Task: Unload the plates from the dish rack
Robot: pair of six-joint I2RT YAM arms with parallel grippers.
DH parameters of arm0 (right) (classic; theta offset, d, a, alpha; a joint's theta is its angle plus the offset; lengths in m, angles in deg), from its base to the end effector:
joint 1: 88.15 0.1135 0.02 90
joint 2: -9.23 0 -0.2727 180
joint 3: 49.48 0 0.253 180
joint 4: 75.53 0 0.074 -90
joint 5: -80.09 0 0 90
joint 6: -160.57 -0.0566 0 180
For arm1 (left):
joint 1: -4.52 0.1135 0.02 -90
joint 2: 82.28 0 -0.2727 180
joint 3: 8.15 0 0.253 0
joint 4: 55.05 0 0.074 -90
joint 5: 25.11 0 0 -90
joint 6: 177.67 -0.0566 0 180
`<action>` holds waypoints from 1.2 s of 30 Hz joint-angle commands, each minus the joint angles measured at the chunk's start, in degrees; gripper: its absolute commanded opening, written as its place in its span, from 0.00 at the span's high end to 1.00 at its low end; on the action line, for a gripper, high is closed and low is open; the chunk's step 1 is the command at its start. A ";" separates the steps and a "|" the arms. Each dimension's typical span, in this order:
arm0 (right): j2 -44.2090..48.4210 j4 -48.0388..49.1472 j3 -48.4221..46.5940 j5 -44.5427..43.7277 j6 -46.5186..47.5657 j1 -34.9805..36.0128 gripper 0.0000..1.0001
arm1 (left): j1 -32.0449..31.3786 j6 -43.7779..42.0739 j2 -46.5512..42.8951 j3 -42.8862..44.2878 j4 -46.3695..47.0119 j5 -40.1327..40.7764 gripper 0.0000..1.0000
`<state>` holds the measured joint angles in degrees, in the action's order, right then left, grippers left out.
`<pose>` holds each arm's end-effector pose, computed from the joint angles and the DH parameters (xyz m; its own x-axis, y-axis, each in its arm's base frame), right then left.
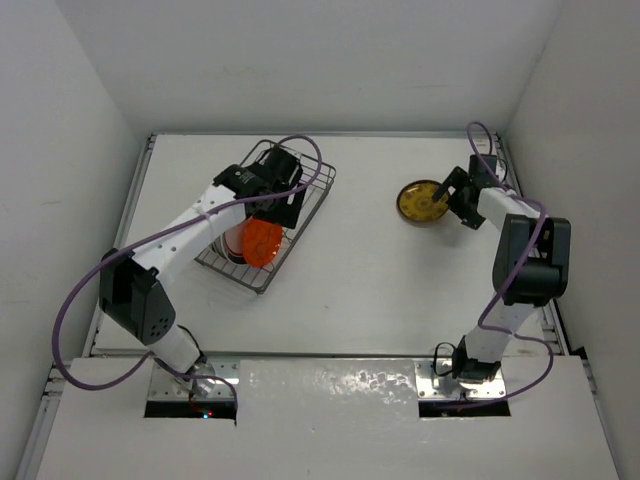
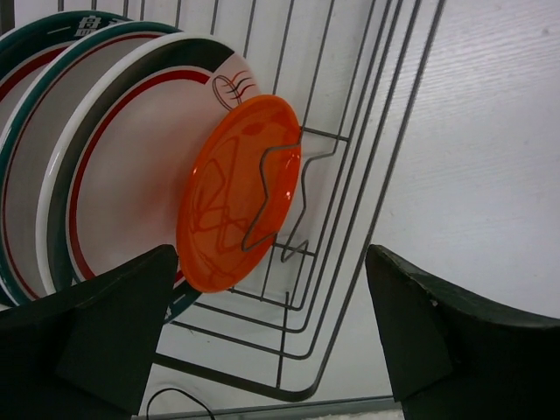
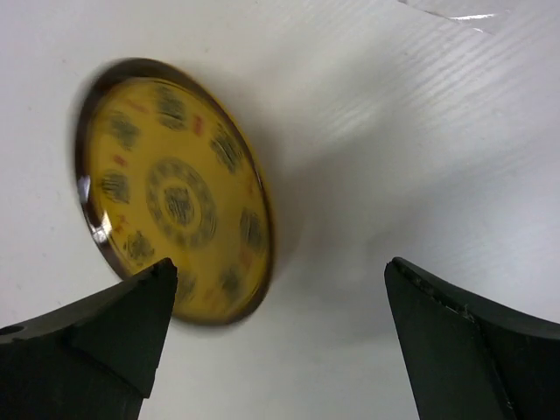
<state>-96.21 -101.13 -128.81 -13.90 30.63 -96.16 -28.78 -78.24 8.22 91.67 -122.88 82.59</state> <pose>0.3962 -0.0597 0.1626 -0.4793 0.7142 -0.5102 0.6383 0.6826 0.3559 0.2927 -0.1717 0.3181 -0.7670 0.3171 -0.5578 0.2682 0.9482 0.1702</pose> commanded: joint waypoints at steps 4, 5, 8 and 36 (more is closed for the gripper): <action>11.02 -9.55 -3.13 -5.68 2.41 0.10 0.01 | 3.06 -2.66 3.28 -0.85 0.41 3.57 0.23; 13.06 -9.48 -0.34 -4.20 2.50 0.19 0.01 | 3.41 -2.75 3.63 -0.85 0.49 3.75 0.23; 21.93 -6.50 7.82 0.28 1.89 1.06 0.01 | 4.38 -2.66 5.47 -1.29 0.85 4.63 0.24; 40.59 -4.40 13.04 17.06 -3.30 14.42 0.01 | 4.91 3.14 6.80 18.75 -10.77 8.96 1.00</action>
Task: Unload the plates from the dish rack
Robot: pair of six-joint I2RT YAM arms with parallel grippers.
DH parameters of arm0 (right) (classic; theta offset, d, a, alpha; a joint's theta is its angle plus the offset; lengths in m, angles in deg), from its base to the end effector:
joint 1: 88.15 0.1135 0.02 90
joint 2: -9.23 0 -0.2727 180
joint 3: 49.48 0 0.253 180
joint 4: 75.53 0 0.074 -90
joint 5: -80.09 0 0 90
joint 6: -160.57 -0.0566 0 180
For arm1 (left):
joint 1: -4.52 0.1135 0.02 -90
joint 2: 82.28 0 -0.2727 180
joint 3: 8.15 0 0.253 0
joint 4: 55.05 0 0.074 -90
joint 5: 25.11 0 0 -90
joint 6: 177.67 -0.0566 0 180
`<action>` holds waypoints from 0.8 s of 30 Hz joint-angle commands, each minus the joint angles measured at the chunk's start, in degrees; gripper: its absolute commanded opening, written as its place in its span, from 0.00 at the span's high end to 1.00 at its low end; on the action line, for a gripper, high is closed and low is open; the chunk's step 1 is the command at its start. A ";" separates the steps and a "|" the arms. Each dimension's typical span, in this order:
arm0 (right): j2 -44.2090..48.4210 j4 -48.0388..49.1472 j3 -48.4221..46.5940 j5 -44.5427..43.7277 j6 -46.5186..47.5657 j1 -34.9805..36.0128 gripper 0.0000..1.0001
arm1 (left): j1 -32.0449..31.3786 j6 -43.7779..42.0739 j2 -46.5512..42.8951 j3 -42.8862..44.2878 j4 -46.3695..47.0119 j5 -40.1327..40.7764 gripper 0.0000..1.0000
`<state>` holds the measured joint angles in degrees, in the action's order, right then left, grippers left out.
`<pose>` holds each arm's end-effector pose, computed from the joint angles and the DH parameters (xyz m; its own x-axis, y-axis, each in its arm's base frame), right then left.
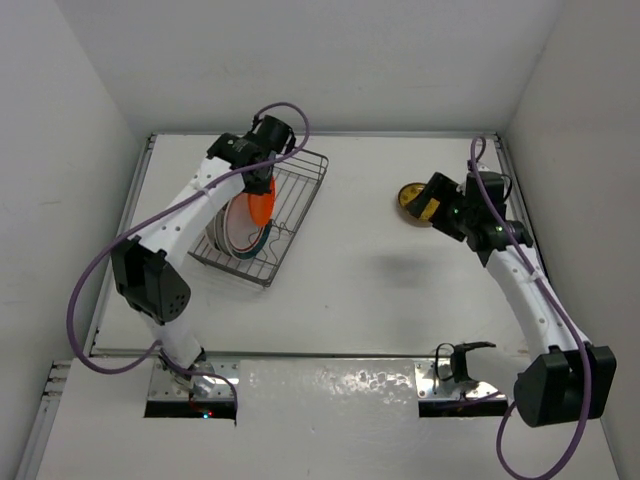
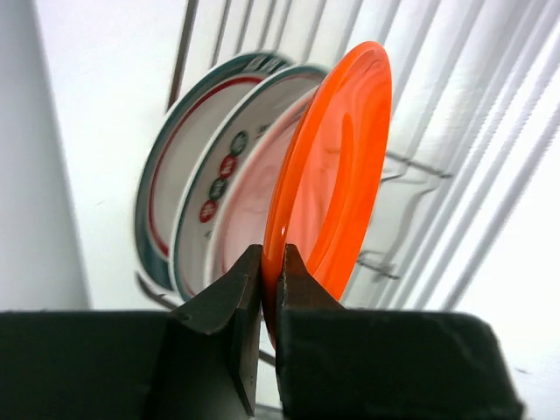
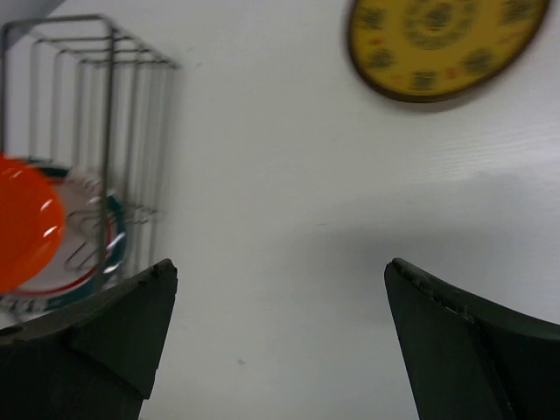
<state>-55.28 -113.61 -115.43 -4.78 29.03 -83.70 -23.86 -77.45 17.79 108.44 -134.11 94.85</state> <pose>0.2590 0.0252 0.2882 -0.5440 0.6201 -0.5652 0.2832 0.7698 0.5720 0.3363 -0.1496 0.3448 -0.8054 0.2604 -0.5324 0.0674 0.9327 0.3543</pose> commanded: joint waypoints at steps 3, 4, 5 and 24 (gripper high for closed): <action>-2.72 22.54 -0.42 19.19 -3.63 4.77 0.01 | -0.01 2.79 -5.49 1.37 5.21 -14.28 1.00; -3.51 24.17 -0.94 22.70 -3.98 5.74 0.01 | -0.01 3.31 -7.33 1.11 6.88 -20.66 1.00; -5.17 26.45 -2.16 23.69 -3.99 7.84 0.01 | -0.01 4.80 -8.48 -0.55 11.24 -24.55 1.00; -11.52 25.45 -5.78 19.71 -0.74 8.39 1.00 | 0.61 22.75 -14.56 -17.98 37.87 -47.34 0.00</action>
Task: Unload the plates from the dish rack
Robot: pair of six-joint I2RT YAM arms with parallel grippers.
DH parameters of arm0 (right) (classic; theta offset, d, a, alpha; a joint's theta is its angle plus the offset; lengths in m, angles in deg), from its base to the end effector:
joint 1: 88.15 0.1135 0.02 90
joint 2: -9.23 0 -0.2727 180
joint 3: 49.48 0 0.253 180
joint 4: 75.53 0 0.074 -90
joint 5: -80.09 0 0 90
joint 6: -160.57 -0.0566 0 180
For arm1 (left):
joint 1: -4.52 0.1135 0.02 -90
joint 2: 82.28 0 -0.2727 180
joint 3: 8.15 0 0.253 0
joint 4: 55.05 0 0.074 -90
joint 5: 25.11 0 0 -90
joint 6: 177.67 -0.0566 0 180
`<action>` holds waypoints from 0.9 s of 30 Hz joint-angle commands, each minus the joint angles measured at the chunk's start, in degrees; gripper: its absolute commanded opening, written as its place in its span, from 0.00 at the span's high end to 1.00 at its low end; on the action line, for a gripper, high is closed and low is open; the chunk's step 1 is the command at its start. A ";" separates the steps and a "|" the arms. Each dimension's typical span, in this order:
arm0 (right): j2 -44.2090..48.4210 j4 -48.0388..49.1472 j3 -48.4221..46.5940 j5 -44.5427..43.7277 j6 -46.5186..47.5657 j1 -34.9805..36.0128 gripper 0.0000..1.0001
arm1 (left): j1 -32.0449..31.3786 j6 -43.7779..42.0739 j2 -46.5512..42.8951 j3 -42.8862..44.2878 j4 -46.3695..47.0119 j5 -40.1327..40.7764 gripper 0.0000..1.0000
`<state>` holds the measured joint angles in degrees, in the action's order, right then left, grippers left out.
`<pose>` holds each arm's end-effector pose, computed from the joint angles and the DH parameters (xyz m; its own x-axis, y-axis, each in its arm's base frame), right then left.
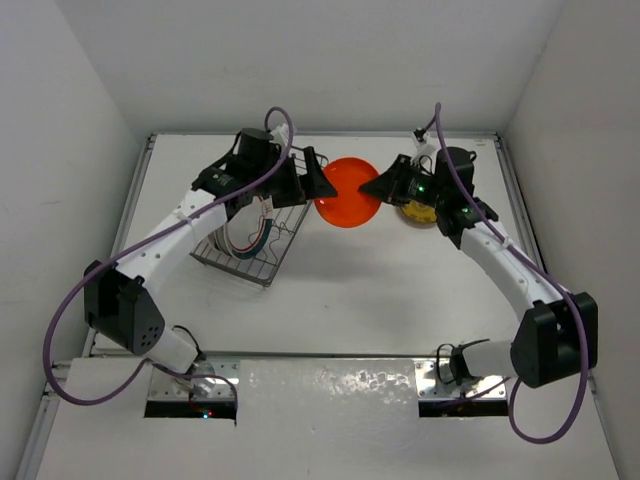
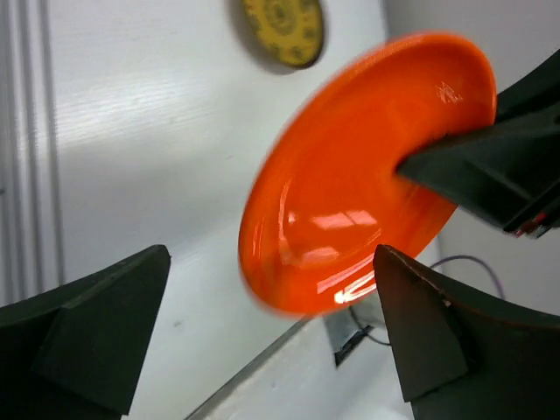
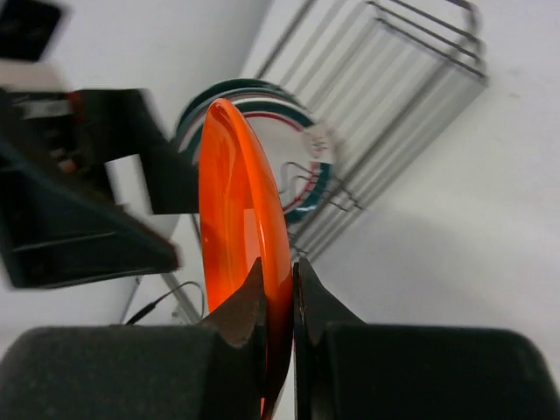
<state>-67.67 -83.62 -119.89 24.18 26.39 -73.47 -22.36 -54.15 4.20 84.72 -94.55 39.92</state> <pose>0.3079 0.1134 0.3201 -0.6866 0.4168 -0.5957 -0.3571 0.5204 0.7757 0.3100 -0.1839 0.3454 -0.8067 -0.1523 -0.5710 0.3356 0.6772 -0.6548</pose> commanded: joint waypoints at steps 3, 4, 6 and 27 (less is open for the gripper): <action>0.44 -11.66 -1.59 -19.01 0.25 -6.84 1.00 | -0.81 -3.89 0.27 12.50 -15.33 23.84 0.00; -0.34 -13.08 -1.67 -21.58 -0.54 -9.81 1.00 | -0.90 -5.64 0.36 14.86 -19.79 27.48 0.00; -1.66 -14.33 -2.46 -27.20 -1.26 -12.73 1.00 | -0.81 -7.67 -0.43 16.38 -22.81 35.29 0.00; -27.25 -14.50 -12.93 -32.33 1.12 -21.80 0.27 | -0.81 -18.31 -8.96 15.16 -38.38 54.15 0.00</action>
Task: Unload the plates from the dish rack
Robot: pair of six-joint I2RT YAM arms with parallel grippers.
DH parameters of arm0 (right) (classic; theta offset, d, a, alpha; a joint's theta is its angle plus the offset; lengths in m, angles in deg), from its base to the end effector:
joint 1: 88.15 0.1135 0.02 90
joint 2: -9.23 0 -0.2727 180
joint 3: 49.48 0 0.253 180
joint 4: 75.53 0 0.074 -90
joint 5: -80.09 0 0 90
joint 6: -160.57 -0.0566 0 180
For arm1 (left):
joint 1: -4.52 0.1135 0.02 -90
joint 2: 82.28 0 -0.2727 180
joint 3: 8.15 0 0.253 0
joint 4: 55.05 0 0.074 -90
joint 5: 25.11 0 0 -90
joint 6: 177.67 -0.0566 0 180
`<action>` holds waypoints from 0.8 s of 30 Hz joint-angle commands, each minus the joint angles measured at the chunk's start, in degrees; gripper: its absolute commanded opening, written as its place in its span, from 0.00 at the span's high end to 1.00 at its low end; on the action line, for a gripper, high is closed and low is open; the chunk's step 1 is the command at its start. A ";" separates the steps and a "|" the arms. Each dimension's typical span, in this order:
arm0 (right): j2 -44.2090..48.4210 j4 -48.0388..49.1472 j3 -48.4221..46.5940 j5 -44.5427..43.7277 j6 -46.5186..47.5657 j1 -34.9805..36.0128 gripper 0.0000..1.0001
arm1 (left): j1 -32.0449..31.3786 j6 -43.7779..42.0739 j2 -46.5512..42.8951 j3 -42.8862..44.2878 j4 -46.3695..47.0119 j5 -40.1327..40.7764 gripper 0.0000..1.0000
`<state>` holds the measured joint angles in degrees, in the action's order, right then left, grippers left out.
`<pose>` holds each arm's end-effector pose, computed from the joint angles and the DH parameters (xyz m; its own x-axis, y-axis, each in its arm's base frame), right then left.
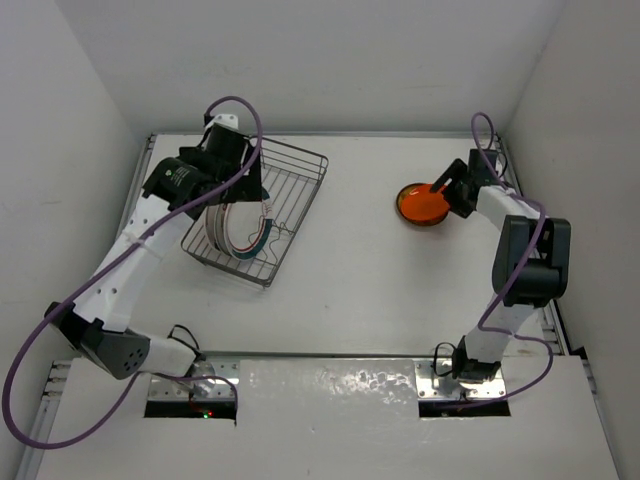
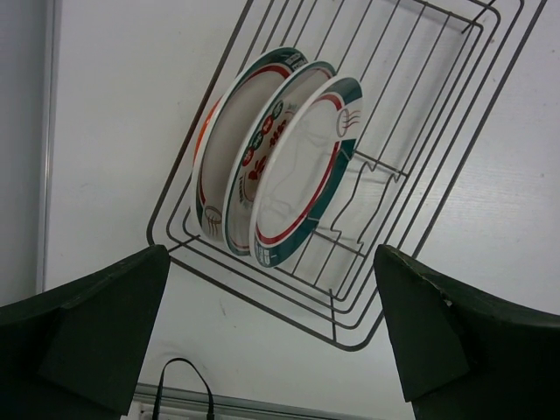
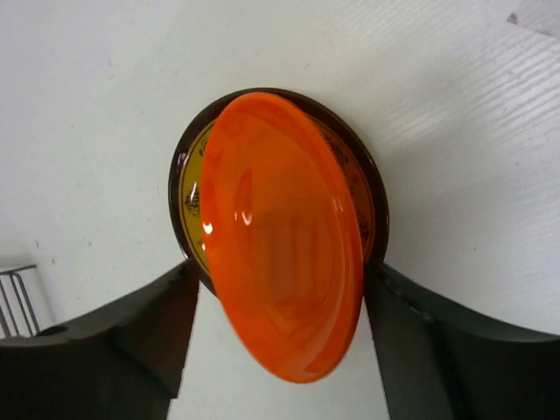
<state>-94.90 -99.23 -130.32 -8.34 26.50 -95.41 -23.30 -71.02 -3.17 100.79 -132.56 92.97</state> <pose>0.4050 -0.0500 0.1824 -0.4462 0.7577 -0.4762 0.5820 0.6499 0.4888 0.2525 -0.1031 0.4155 -0.6642 0.0646 -0.7448 -0.0614 0.9882 0.1405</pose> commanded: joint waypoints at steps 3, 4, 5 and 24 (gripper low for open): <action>-0.19 -3.70 -3.81 -1.38 1.62 0.24 0.03 | 0.13 -1.70 -1.59 -2.49 -0.72 2.24 0.00; -1.32 -9.65 -4.86 -2.26 2.15 0.41 0.01 | 0.21 -1.79 -1.50 -3.02 -0.72 2.77 0.00; -2.20 -13.36 -7.74 -2.96 2.50 0.59 0.01 | 0.13 -1.88 -1.33 -3.81 -0.64 3.04 0.00; 17.47 -28.26 3.02 -9.65 10.41 15.26 0.01 | 2.67 -5.57 11.23 -5.40 6.48 2.16 0.33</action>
<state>-79.49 -127.27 -130.80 -17.37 35.98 -80.14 -21.94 -75.39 7.21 95.24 -129.45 94.45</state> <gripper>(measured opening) 0.986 0.678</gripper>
